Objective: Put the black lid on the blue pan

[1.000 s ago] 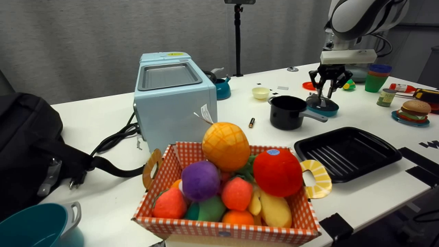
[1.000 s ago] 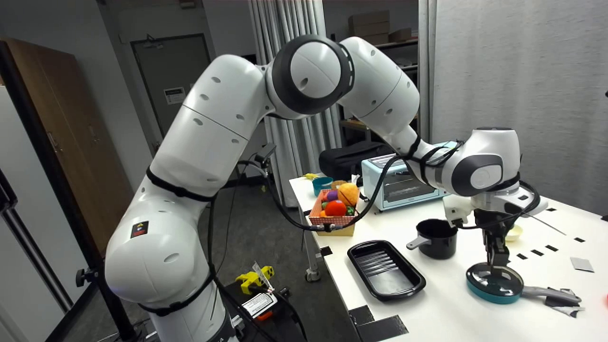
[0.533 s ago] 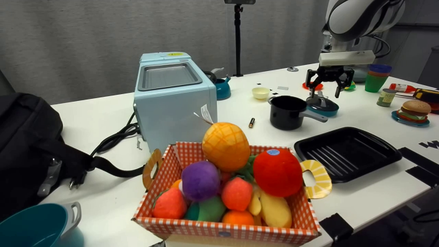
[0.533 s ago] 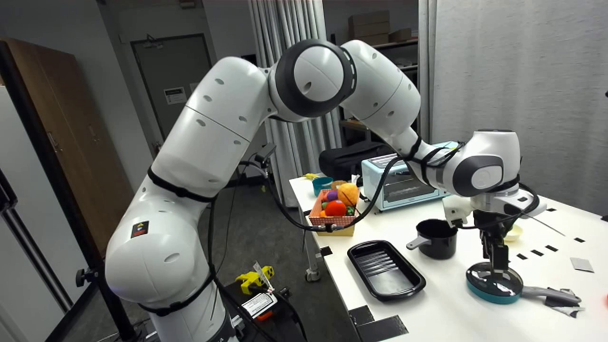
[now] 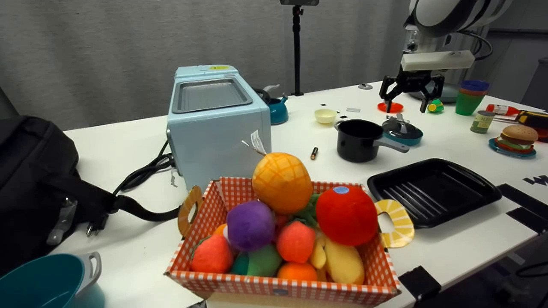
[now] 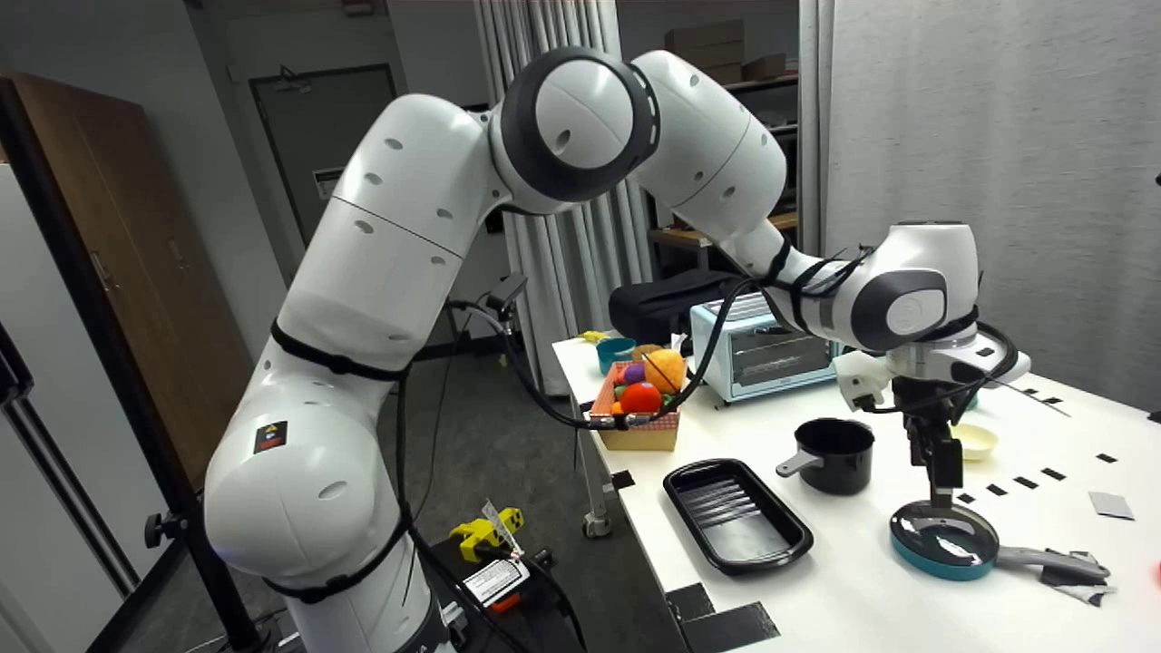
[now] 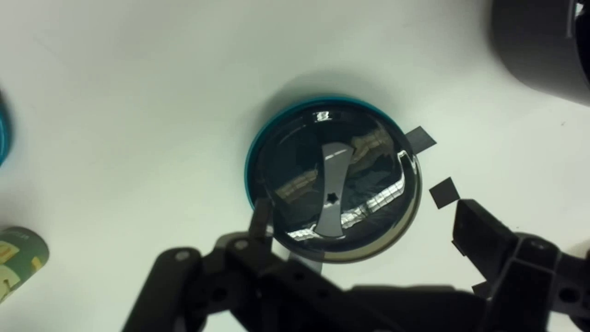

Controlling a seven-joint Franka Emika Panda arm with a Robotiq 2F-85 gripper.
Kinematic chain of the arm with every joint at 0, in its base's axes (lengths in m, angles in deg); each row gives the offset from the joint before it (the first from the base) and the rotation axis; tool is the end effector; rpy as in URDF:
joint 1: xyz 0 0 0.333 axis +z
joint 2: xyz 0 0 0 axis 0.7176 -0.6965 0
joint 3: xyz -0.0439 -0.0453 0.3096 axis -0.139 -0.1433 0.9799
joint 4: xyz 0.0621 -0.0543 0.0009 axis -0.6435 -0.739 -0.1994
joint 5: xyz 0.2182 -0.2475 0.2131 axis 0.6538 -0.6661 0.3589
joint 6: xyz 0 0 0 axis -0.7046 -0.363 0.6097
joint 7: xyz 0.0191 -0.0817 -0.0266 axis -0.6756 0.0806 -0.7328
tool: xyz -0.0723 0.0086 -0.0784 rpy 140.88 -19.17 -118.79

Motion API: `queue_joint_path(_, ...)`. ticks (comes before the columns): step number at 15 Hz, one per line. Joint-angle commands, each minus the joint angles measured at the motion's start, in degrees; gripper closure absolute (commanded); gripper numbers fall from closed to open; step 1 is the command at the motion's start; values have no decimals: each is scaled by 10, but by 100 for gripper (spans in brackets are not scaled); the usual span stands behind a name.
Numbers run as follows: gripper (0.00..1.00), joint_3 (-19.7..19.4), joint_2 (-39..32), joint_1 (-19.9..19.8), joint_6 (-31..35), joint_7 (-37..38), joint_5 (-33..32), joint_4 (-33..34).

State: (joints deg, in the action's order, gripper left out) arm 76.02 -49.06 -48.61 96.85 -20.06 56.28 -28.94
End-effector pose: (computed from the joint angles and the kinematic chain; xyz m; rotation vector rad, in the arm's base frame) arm 0.6621 -0.1475 0.2193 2.7991 -1.2688 0.0914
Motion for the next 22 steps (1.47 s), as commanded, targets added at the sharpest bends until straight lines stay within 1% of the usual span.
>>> queue_joint_path(1, 0, -10, 86, 17, 18, -21, -17, -88)
queue_joint_path(6, 0, -9, 185, 25, 43, -37, -45, -189)
queue_joint_path(10, 0, -13, 263, 28, 91, -21, -80, -275)
queue_joint_path(11, 0, -2, 202, 17, 58, -26, -57, -205)
queue_joint_path(13, 0, -1, 232, 15, 71, -25, -65, -239)
queue_joint_path(15, 0, 0, 245, 14, 73, -25, -68, -253)
queue_joint_path(22, 0, 0, 247, 14, 73, -25, -68, -254)
